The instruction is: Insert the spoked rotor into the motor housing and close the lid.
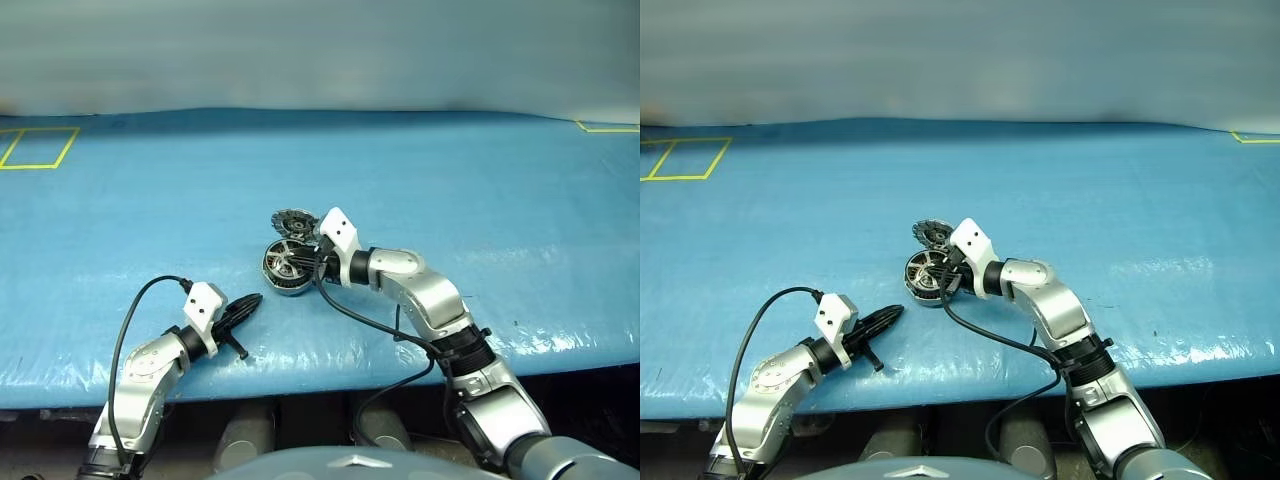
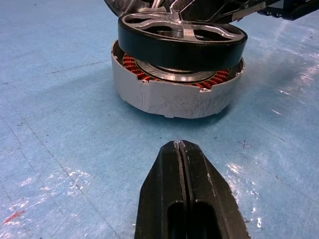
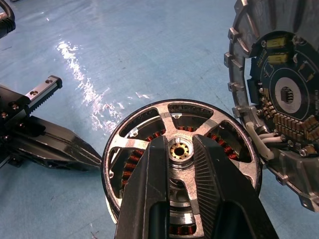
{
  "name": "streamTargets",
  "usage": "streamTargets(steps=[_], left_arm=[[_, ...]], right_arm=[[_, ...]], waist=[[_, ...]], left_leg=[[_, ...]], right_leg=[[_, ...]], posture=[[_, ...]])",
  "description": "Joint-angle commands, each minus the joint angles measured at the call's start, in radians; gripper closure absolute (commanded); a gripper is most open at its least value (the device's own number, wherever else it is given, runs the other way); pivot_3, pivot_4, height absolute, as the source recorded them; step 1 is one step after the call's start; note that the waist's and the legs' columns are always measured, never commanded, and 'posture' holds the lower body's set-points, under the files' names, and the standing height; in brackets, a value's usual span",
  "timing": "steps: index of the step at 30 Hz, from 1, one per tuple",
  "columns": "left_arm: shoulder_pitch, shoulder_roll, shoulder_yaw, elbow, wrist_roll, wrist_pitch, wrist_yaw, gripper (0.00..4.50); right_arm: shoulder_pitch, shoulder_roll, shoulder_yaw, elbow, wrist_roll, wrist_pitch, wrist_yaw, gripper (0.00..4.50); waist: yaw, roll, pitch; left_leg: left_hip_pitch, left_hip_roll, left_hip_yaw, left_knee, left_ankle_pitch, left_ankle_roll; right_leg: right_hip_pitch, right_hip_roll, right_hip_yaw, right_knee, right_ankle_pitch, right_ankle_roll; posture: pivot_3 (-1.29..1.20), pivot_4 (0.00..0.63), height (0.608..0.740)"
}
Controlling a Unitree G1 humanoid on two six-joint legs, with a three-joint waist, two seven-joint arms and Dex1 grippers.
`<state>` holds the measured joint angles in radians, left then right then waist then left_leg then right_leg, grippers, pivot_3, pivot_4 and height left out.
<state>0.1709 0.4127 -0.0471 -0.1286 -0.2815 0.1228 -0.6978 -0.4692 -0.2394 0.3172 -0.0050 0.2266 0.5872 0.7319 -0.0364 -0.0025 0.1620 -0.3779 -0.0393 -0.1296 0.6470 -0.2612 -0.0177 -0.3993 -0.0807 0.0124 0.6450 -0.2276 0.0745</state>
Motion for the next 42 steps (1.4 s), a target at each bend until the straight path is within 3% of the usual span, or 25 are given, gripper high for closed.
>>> streamTargets(steps=[1, 2, 10, 21, 24, 30, 35, 36, 37, 42], left_arm=[[-0.001, -0.005, 0.002, -0.018, 0.003, -0.018, 0.002, 4.50], [-0.001, -0.005, 0.002, -0.018, 0.003, -0.018, 0.003, 4.50], [-0.001, -0.006, 0.001, -0.017, 0.004, -0.017, 0.003, 4.50], [0.002, -0.011, 0.003, -0.019, 0.004, -0.018, 0.004, 4.50], [0.003, -0.012, 0.002, -0.016, 0.004, -0.018, 0.003, 4.50], [-0.009, -0.013, 0.000, -0.011, 0.003, -0.015, 0.000, 4.50], [-0.010, -0.013, 0.001, -0.010, 0.003, -0.016, -0.002, 4.50], [-0.010, -0.013, 0.001, -0.010, 0.003, -0.016, -0.001, 4.50], [-0.010, -0.013, 0.001, -0.010, 0.003, -0.016, -0.001, 4.50], [-0.009, -0.018, 0.001, -0.009, 0.005, -0.018, 0.004, 4.50]], right_arm=[[-0.020, 0.000, 0.001, -0.018, -0.004, -0.025, 0.013, 4.14], [-0.020, -0.003, 0.005, -0.019, -0.008, -0.027, 0.016, 4.14], [-0.010, 0.017, -0.027, -0.050, 0.023, -0.038, 0.019, 1.60], [0.045, -0.056, -0.045, -0.151, 0.075, 0.008, 0.066, 1.60], [0.070, -0.077, -0.061, -0.154, 0.075, 0.020, 0.045, 2.22], [0.085, -0.109, -0.070, -0.149, 0.041, 0.020, 0.007, 4.11], [0.078, -0.116, -0.092, -0.139, 0.038, 0.018, -0.020, 4.11], [0.073, -0.118, -0.098, -0.127, 0.030, 0.016, -0.031, 4.29], [0.068, -0.122, -0.098, -0.115, 0.016, 0.015, -0.042, 4.47], [-0.017, -0.136, -0.065, 0.053, -0.118, -0.031, -0.133, 4.49]], waist=[[0.000, 0.000, 0.000], [0.000, 0.000, 0.000], [0.000, 0.000, 0.000], [0.002, 0.000, 0.000], [0.000, 0.000, 0.000], [0.001, 0.000, 0.000], [0.001, 0.000, 0.000], [0.001, 0.000, 0.000], [0.001, 0.000, 0.000], [0.001, 0.000, 0.000]], left_leg=[[0.000, 0.000, 0.000, 0.000, 0.000, 0.000], [0.000, 0.000, 0.000, 0.000, 0.000, 0.000], [0.000, 0.000, 0.000, 0.000, 0.000, 0.000], [0.000, 0.000, 0.000, 0.000, 0.000, 0.000], [0.000, 0.000, 0.000, 0.000, 0.000, 0.000], [0.000, 0.000, 0.000, 0.000, 0.000, 0.000], [0.000, 0.000, 0.000, 0.000, 0.000, 0.000], [0.000, 0.000, 0.000, 0.000, 0.000, 0.000], [0.000, 0.000, 0.000, 0.000, 0.000, 0.000], [0.000, 0.000, 0.001, 0.001, 0.000, 0.000]], right_leg=[[0.000, 0.000, 0.000, 0.000, 0.000, 0.000], [0.000, 0.000, 0.000, 0.000, 0.000, 0.000], [0.000, 0.000, 0.000, 0.000, 0.000, 0.000], [0.000, 0.000, 0.000, 0.000, 0.000, 0.000], [0.000, 0.000, 0.000, 0.000, 0.000, 0.000], [0.000, 0.000, 0.000, 0.000, 0.000, 0.000], [0.000, 0.000, 0.000, 0.000, 0.000, 0.000], [0.000, 0.000, 0.000, 0.000, 0.000, 0.000], [0.000, 0.000, 0.000, 0.000, 0.000, 0.000], [0.001, 0.000, 0.000, 0.000, 0.001, 0.001]], posture=[[0.00, 0.150, 0.740], [0.00, 0.150, 0.740], [0.00, 0.150, 0.740], [0.00, 0.150, 0.740], [0.00, 0.150, 0.740], [0.00, 0.150, 0.740], [0.00, 0.150, 0.740], [0.00, 0.150, 0.740], [0.00, 0.150, 0.740], [0.00, 0.150, 0.740]])
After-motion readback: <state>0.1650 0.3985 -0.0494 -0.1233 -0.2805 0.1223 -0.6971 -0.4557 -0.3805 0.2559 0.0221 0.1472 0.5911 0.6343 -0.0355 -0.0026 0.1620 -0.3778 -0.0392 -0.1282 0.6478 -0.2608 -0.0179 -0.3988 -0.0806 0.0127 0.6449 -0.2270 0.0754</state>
